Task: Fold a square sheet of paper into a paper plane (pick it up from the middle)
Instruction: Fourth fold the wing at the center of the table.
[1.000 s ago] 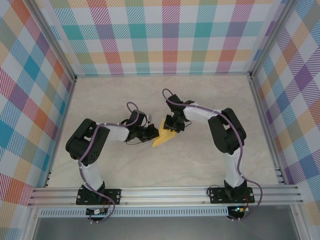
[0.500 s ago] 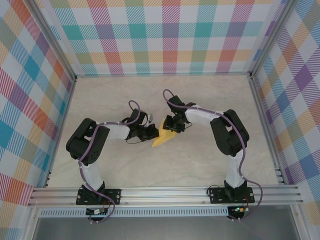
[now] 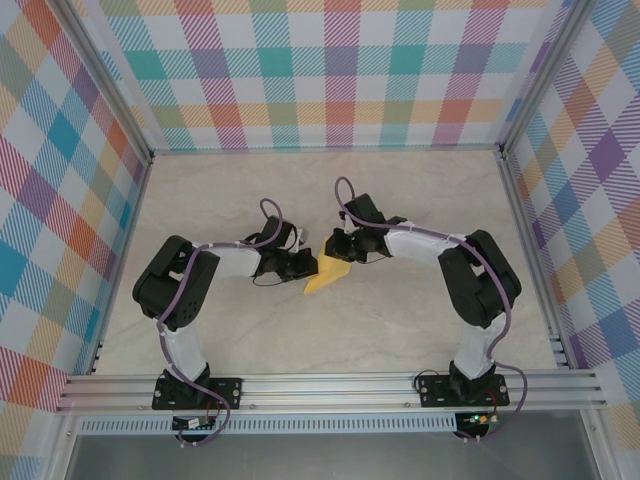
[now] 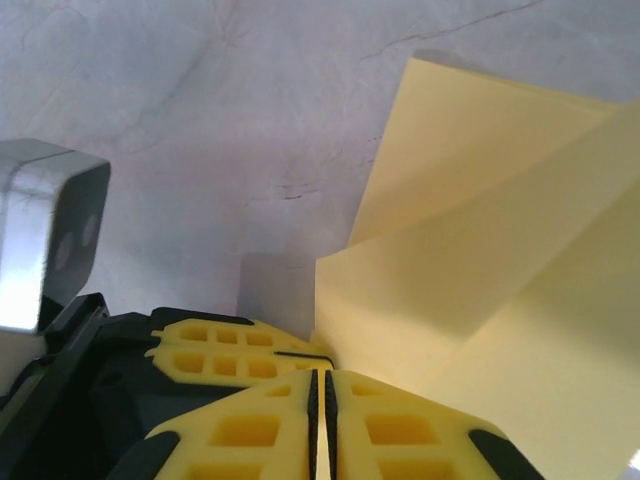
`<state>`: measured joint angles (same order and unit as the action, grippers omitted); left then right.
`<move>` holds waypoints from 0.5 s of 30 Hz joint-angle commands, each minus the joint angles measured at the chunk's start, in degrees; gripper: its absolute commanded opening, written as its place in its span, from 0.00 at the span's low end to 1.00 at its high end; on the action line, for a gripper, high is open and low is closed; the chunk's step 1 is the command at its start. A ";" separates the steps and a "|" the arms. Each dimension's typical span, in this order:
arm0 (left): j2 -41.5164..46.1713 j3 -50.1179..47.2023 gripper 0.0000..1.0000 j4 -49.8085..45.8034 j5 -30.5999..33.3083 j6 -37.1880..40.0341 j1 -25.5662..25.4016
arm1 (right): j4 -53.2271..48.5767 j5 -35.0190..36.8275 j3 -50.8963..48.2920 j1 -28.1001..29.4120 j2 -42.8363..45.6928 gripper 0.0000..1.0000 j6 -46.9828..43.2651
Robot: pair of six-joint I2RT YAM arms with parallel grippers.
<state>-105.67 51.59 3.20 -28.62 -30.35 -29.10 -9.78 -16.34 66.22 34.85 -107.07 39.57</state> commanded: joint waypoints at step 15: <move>-3.84 -1.12 0.02 -10.71 3.22 1.17 -1.31 | 4.82 -3.93 -1.59 -1.04 -7.57 0.04 -2.87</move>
<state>-105.78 51.94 2.66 -28.56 -30.35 -29.12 -6.74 -19.20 65.60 34.59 -112.95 38.46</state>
